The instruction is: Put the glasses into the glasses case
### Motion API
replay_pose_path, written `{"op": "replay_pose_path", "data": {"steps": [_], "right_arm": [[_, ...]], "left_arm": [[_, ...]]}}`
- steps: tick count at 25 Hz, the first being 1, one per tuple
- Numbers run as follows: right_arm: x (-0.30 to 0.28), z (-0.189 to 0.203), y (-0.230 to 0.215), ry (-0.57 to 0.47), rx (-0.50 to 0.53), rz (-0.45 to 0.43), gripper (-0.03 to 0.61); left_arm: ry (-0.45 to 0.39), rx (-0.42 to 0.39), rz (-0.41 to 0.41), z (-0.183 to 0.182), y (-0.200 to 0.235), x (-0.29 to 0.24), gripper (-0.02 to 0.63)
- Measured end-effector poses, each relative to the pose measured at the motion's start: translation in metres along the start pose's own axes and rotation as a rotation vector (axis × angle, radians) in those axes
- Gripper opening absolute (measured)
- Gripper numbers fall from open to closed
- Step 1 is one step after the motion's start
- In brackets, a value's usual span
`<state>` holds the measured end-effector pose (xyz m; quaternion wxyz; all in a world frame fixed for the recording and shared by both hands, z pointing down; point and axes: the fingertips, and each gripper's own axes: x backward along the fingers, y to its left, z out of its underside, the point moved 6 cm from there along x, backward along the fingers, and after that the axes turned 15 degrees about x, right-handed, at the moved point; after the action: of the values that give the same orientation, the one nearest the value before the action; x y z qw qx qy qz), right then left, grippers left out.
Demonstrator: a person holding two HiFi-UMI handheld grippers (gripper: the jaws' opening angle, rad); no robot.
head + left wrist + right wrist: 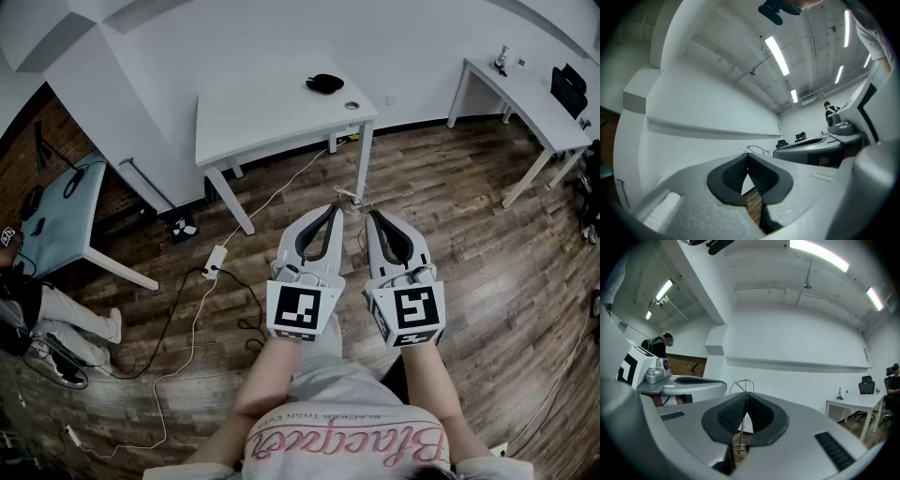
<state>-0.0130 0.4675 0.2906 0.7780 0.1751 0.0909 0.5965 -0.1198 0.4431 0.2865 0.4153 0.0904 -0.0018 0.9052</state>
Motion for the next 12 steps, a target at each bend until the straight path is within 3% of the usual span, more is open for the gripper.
{"op": "replay_pose_path", "data": {"steps": [12], "right_arm": [[-0.056,0.009,-0.017,0.016,0.019,-0.024,0.012]], "left_arm": [[0.000,0.023,-0.009,0.005,0.036,-0.048,0.006]]}}
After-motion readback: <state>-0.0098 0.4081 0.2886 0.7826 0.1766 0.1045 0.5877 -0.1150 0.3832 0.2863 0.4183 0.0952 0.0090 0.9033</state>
